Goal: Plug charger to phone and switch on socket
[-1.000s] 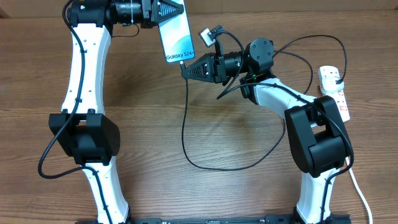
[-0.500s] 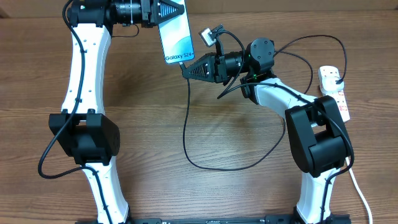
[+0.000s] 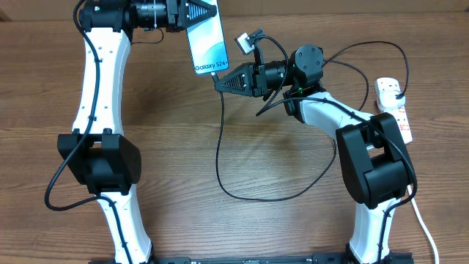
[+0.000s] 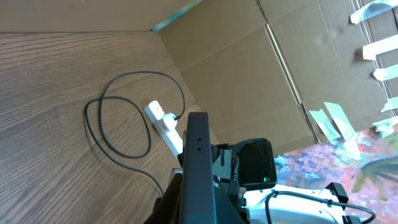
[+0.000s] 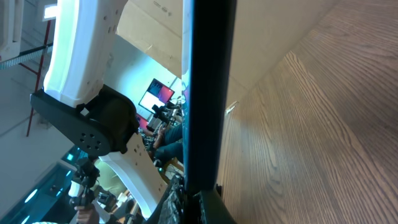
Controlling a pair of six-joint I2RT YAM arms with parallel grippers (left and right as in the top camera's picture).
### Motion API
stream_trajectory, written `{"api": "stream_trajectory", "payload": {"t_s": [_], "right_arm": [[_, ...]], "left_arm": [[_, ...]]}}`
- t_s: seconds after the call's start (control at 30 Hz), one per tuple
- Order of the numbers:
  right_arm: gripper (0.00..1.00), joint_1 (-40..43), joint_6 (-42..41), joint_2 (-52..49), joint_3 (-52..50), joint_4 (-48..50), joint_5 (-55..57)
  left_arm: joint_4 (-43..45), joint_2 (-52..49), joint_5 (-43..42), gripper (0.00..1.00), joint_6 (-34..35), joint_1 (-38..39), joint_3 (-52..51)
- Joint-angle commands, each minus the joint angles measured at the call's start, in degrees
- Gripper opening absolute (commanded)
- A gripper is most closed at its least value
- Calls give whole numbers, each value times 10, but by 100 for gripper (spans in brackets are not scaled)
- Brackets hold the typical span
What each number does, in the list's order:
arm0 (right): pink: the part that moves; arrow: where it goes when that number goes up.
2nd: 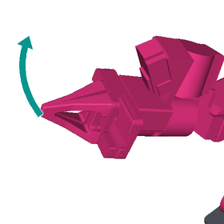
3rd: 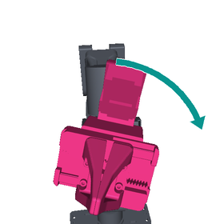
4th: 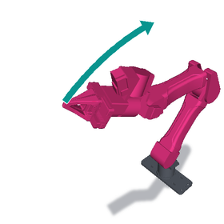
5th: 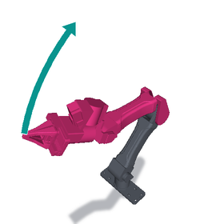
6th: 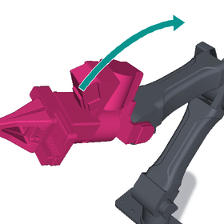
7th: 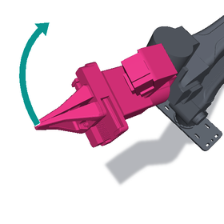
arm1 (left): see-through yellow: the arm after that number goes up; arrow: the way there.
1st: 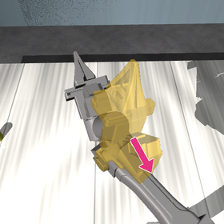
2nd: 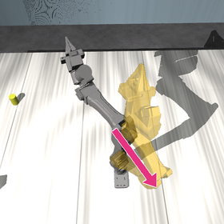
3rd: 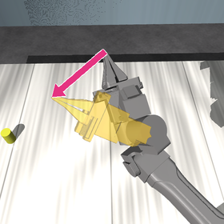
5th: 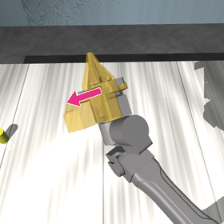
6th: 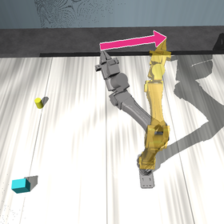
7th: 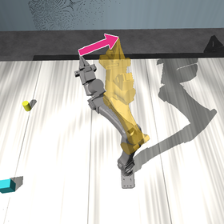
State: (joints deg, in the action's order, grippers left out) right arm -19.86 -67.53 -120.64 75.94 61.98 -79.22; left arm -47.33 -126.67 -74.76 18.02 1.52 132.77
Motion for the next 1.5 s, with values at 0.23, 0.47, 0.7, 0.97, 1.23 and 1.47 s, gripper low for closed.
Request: {"api": "stream_trajectory", "payload": {"t_s": [0.23, 0.47, 0.7, 0.97, 1.23, 1.47], "right_arm": [[4, 12, -4, 3, 3, 3, 59], [4, 12, -4, 3, 3, 3, 60], [4, 12, -15, 3, 3, 3, 75], [4, 12, -15, 3, 3, 3, 78], [4, 12, -15, 3, 3, 3, 92], [4, 12, -22, 3, 3, 3, 113]], "left_arm": [[0, 4, -7, 4, 21, 19, 7], [7, 4, 15, 4, 54, 19, 7], [23, 4, 15, 4, 54, 19, 7], [39, 4, 15, 5, 54, 19, 7], [41, 4, 15, 5, 60, 19, 7], [41, 4, 15, 4, 60, 19, 7]]}}
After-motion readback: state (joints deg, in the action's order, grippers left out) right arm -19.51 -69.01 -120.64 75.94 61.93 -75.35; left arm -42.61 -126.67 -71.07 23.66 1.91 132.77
